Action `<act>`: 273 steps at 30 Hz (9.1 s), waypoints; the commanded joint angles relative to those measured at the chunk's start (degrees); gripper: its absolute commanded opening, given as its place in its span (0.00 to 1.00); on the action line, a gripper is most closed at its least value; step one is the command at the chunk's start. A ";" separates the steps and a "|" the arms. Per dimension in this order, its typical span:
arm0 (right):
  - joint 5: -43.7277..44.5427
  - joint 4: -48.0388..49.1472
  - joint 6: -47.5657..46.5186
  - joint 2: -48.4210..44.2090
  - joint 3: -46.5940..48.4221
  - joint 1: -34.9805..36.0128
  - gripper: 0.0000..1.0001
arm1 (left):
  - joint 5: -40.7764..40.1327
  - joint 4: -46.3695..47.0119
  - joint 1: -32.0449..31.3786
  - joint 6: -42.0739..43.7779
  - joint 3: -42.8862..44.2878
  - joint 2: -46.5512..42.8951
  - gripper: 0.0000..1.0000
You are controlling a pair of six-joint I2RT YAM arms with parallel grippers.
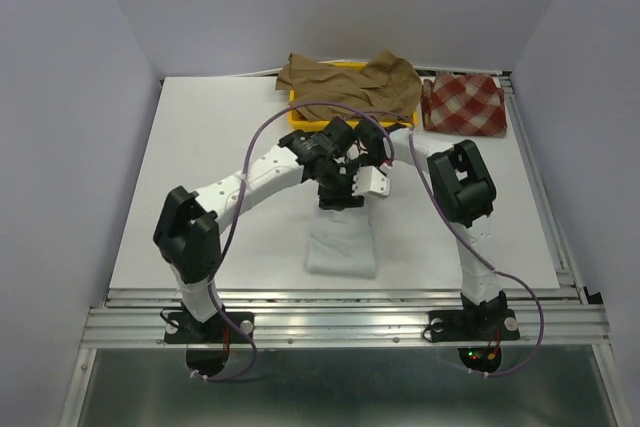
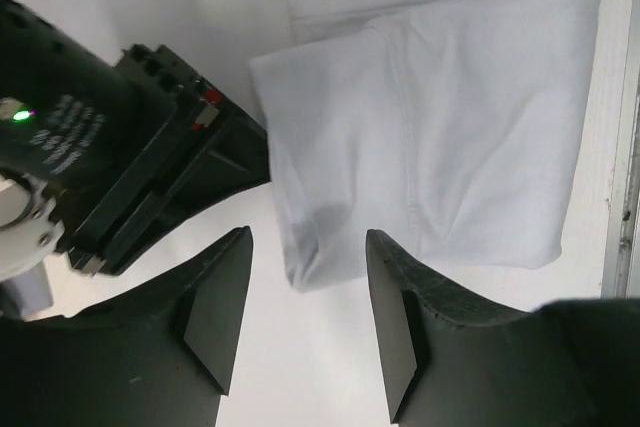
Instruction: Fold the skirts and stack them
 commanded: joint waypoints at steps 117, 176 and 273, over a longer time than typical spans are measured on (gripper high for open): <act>22.23 54.97 -50.72 -70.66 -71.52 8.03 0.81 | 30.80 -9.98 7.48 -2.14 13.17 22.96 0.07; 32.90 5.90 -46.05 -59.77 -27.87 1.47 0.01 | 29.65 -16.49 23.82 -5.30 15.30 4.95 0.71; 8.09 45.78 -70.76 -20.30 -17.13 -42.32 0.69 | 37.75 -3.83 23.82 -11.46 -5.37 -0.24 0.99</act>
